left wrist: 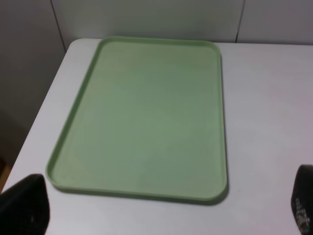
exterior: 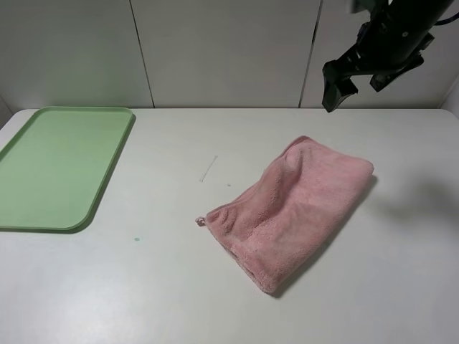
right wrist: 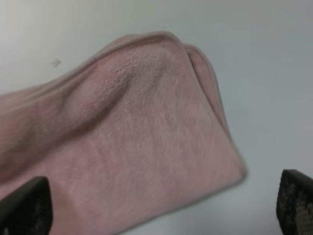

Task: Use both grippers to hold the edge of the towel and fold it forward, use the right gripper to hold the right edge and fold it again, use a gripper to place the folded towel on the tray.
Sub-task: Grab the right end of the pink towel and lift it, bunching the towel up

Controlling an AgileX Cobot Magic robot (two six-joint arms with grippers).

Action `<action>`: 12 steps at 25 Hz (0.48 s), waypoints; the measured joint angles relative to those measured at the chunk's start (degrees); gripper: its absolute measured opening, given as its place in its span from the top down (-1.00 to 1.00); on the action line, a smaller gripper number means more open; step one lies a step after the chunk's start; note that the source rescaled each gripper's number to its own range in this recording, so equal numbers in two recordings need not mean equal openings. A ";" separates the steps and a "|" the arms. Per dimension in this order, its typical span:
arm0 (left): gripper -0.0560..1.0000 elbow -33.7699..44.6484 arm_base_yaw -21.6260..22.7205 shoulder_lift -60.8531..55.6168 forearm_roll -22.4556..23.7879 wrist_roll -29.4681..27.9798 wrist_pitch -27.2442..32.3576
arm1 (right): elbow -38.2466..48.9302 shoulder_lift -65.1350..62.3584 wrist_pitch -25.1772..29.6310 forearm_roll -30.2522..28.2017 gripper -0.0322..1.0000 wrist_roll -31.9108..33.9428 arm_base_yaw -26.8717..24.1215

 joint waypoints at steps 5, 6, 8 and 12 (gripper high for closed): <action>-0.98 0.00 0.00 -0.06 0.00 0.00 -0.11 | 0.00 5.06 -3.65 -1.77 -1.00 -7.24 0.00; -0.98 0.00 0.00 -0.06 0.00 0.00 -0.11 | 0.00 6.26 -4.00 -2.32 -1.00 -7.97 0.00; -0.98 0.00 0.00 -0.06 0.00 0.00 -0.11 | 0.00 8.77 -4.28 -3.70 -1.00 -8.66 0.00; -0.97 0.00 0.00 -0.06 0.00 0.00 -0.11 | 0.00 13.39 -4.89 -4.91 -1.00 -9.10 -0.45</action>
